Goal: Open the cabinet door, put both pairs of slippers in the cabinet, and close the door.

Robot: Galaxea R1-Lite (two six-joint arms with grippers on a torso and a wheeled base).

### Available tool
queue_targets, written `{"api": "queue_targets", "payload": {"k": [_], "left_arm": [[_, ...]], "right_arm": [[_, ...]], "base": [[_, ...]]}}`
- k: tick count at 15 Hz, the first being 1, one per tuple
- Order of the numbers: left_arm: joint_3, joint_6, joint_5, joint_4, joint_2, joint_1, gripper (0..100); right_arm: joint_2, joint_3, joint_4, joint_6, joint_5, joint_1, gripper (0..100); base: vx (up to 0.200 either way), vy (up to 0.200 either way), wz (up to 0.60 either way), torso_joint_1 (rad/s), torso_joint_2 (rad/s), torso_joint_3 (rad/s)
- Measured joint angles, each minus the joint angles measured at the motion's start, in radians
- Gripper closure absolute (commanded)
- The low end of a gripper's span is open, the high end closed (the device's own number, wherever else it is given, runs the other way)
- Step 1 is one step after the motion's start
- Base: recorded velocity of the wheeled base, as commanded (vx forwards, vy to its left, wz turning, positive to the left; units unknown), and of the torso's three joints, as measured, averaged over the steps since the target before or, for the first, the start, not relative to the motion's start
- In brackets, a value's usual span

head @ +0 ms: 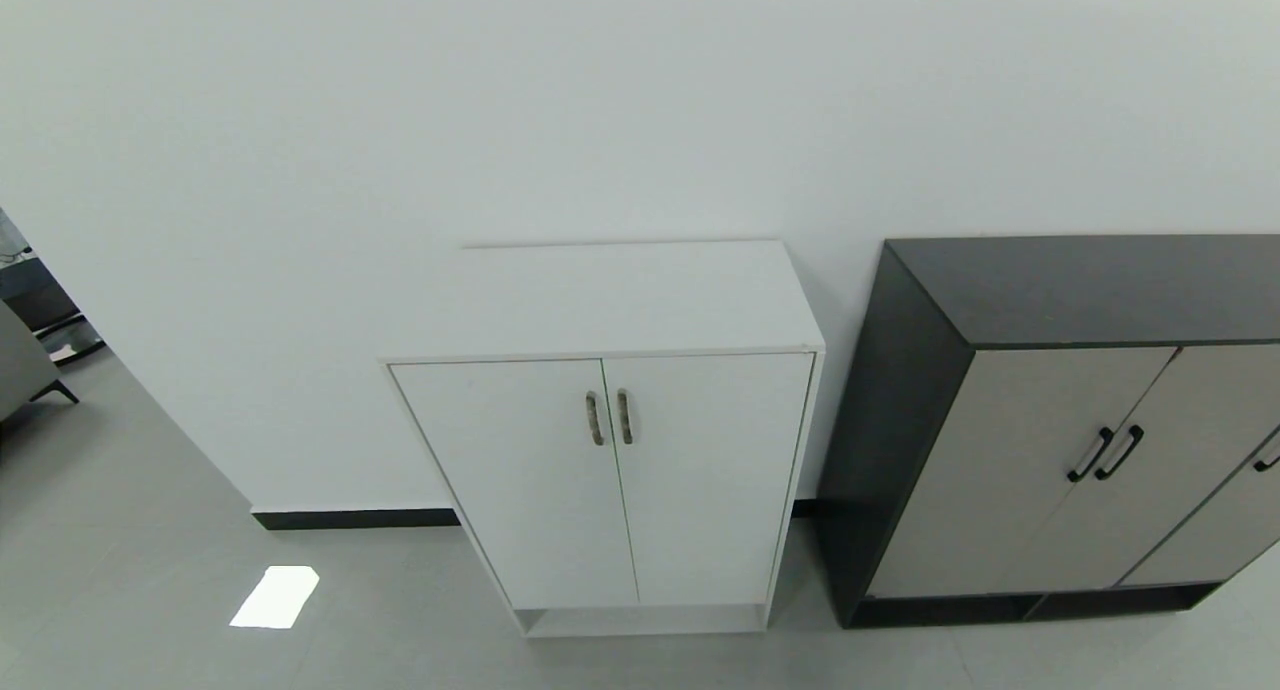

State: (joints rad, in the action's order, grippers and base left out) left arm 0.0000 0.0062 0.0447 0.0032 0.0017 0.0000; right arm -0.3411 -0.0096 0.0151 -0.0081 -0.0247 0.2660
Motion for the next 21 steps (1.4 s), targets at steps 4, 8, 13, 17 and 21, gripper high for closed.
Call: {"api": "queue_targets", "payload": {"k": [4, 8, 13, 17, 21], "left_arm": [[0.000, 0.000, 0.000, 0.000, 0.000, 0.000, 100], [0.000, -0.001, 0.000, 0.000, 0.000, 0.000, 100], [0.000, -0.001, 0.000, 0.000, 0.000, 0.000, 100], [0.000, -0.001, 0.001, 0.000, 0.000, 0.000, 100], [0.000, 0.000, 0.001, 0.000, 0.000, 0.000, 100]], "right_arm": [[0.043, 0.008, -0.015, -0.020, 0.015, -0.022, 100], [0.115, 0.010, -0.015, -0.019, 0.015, -0.145, 100], [0.289, 0.010, -0.015, 0.003, 0.014, -0.250, 100], [0.333, 0.009, -0.014, 0.006, 0.014, -0.262, 100], [0.341, 0.009, -0.014, 0.006, 0.014, -0.264, 100]], "base": [[0.000, 0.000, 0.00, 0.000, 0.00, 0.000], [0.000, 0.000, 0.00, 0.000, 0.00, 0.000], [0.000, 0.000, 0.00, 0.000, 0.00, 0.000], [0.000, 0.000, 0.00, 0.000, 0.00, 0.000], [0.000, 0.000, 0.00, 0.000, 0.00, 0.000]]}}
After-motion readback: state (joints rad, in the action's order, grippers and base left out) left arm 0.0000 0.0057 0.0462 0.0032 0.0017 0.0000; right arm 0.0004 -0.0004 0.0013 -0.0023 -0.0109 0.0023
